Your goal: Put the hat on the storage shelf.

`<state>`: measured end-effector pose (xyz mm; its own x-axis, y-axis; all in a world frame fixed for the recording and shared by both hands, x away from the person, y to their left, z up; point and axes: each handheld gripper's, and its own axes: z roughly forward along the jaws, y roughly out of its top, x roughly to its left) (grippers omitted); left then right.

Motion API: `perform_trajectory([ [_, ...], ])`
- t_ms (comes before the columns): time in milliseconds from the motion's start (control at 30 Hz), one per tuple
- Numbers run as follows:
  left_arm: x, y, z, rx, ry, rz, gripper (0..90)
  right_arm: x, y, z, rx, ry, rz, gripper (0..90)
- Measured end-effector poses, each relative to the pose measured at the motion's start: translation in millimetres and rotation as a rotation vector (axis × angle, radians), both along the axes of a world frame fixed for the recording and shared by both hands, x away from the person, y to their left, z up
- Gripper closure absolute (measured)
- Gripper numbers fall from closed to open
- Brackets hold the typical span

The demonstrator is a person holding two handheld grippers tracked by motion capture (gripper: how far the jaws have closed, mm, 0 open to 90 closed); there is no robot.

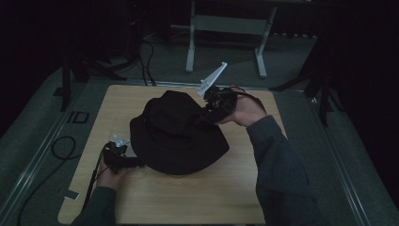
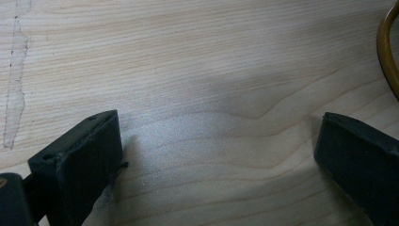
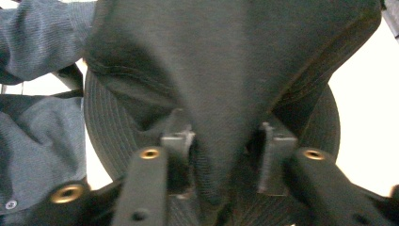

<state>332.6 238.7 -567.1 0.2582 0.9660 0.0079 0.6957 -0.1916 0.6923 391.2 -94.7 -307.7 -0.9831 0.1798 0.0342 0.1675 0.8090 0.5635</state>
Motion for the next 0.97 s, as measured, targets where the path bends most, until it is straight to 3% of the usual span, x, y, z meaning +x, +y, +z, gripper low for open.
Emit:
perform_trajectory([
  [133, 0.0, 0.1, 0.0, 0.001, 0.001, -0.001, 1.6, 1.7, 5.6, -5.6, -0.042, 0.018, -0.035, 41.5],
  [300, 0.0, 0.0, 0.0, 0.0, 0.0, 0.0, 1.6, 1.9, 6.4, -5.7, -0.04, 0.006, -0.084, 30.9],
  [367, 0.0, 0.0, 0.0, 0.0, 0.0, 0.0, 1.6, 0.0, 3.6, -3.8, -0.02, -0.022, -0.094, 27.9],
  [467, 0.0, 0.0, 0.0, 0.0, 0.0, 0.0, 1.6, -0.4, -4.1, -0.6, 0.006, -0.016, -0.096, 26.5],
  [633, 0.0, 0.0, 0.0, 0.001, 0.001, -0.001, 1.6, -2.3, -22.3, 4.1, 0.021, -0.054, -0.132, 22.0],
  [967, 0.0, 0.0, 0.0, 0.0, 0.0, 0.0, 1.6, -10.3, -54.2, 7.5, 0.077, -0.086, -0.19, 17.4],
])
